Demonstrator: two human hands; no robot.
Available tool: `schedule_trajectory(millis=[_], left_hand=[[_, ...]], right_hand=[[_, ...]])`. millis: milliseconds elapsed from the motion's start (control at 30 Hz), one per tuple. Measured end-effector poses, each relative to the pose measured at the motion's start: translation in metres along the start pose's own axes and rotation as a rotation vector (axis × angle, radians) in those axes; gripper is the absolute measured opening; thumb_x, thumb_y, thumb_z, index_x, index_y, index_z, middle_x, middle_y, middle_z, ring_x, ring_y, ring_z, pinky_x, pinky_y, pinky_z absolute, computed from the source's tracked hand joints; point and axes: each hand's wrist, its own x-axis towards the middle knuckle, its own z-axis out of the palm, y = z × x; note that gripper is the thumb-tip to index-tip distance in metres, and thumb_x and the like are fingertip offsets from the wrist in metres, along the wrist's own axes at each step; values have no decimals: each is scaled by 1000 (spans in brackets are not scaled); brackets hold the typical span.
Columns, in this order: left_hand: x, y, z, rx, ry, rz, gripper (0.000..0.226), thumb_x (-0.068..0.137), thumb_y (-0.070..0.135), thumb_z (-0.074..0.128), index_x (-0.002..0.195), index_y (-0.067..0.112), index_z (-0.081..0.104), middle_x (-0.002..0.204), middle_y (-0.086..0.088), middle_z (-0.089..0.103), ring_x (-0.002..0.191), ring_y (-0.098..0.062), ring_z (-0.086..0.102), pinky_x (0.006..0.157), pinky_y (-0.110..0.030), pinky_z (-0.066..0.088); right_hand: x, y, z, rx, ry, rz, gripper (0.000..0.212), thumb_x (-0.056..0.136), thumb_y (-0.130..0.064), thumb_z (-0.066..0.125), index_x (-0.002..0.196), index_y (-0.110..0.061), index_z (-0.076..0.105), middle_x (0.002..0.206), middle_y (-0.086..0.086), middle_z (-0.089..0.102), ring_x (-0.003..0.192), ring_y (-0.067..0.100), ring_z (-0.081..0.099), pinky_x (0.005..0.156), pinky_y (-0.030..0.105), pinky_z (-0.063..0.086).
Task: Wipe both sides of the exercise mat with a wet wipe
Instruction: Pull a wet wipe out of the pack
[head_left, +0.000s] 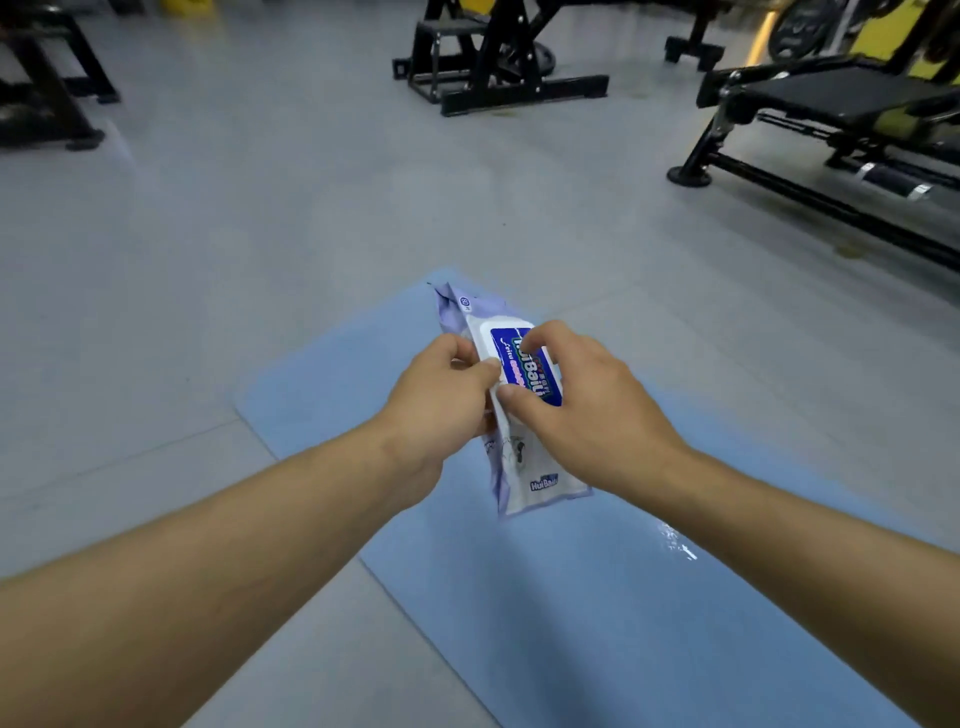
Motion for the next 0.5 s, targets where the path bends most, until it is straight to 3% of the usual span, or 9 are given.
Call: schedule_trajectory(millis=[133,233,500], left_hand=[[-10,30,50,59,-103,46,13,104,14,52,110,7,60,108,-9,75,87,-20,76,84,-41,63],[-21,44,81,34,-173,43,13,106,15,50,109,8,60,106,-7,76,85,-18,76,81,-39,64],[-45,40,133,30,-267,149,20,105,22,48,107,13,65,101,1,78,98,-18,75,94,-50,58]], right_hand=[[-20,13,-50,-2,128,70,29,95,-53,57,116,-37,45,109,-7,53,90,14,56,63,24,40],[-35,21,-79,-22,188,127,27,95,-55,55,113,-37,45,108,-8,53,90,15,56,64,29,41],[-73,36,-120,22,413,230,29,87,-52,65,104,-34,51,102,-14,62,93,13,61,77,38,54]])
